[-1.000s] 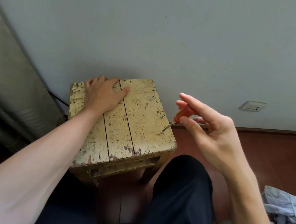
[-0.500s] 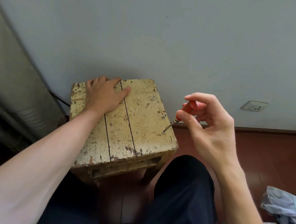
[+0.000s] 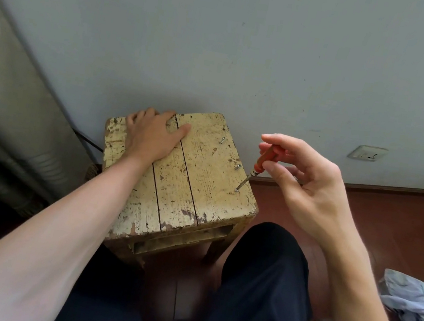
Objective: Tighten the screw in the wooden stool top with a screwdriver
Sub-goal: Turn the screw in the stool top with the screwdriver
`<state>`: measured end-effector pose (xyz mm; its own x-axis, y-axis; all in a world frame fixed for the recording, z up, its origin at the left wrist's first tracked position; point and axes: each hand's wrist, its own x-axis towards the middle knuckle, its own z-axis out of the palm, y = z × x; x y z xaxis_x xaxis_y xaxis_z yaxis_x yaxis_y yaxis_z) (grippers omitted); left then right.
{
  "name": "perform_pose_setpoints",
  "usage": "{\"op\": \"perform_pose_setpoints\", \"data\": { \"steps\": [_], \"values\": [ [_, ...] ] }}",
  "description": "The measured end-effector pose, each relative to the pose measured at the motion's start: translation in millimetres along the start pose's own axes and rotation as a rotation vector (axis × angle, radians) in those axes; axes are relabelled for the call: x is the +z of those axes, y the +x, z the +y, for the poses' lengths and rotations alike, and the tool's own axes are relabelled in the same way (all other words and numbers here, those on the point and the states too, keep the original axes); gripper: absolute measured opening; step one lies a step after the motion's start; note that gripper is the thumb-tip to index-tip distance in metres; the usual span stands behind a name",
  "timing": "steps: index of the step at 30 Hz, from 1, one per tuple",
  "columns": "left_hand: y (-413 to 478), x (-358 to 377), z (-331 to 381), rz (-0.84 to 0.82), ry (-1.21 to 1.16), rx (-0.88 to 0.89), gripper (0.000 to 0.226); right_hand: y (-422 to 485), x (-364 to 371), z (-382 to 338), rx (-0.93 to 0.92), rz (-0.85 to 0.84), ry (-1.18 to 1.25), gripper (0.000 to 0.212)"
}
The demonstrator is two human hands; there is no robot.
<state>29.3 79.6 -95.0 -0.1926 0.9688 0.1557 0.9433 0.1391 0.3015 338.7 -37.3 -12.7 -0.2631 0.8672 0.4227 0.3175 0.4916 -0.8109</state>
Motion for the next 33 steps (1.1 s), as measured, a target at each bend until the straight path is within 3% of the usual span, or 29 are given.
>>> {"op": "perform_pose_setpoints", "data": {
  "steps": [8, 12, 17, 25, 33],
  "values": [
    [1, 1, -2, -0.002, 0.004, -0.002, 0.083, 0, 7, 2, 0.016, 0.183, -0.04, 0.034],
    [1, 2, -1, -0.006, 0.0, -0.008, 0.082, -1, -2, 2, -0.006, 0.048, -0.095, 0.044],
    [0, 1, -1, -0.005, 0.001, -0.006, 0.081, -1, -6, -1, 0.022, -0.075, 0.018, 0.047],
    [-2, -1, 1, -0.005, 0.006, 0.002, 0.08, -1, 0, 2, -0.006, -0.01, -0.002, 0.038],
    [-2, -2, 1, -0.015, 0.009, -0.005, 0.08, -1, 9, 2, 0.023, 0.195, -0.075, 0.031]
  ]
}}
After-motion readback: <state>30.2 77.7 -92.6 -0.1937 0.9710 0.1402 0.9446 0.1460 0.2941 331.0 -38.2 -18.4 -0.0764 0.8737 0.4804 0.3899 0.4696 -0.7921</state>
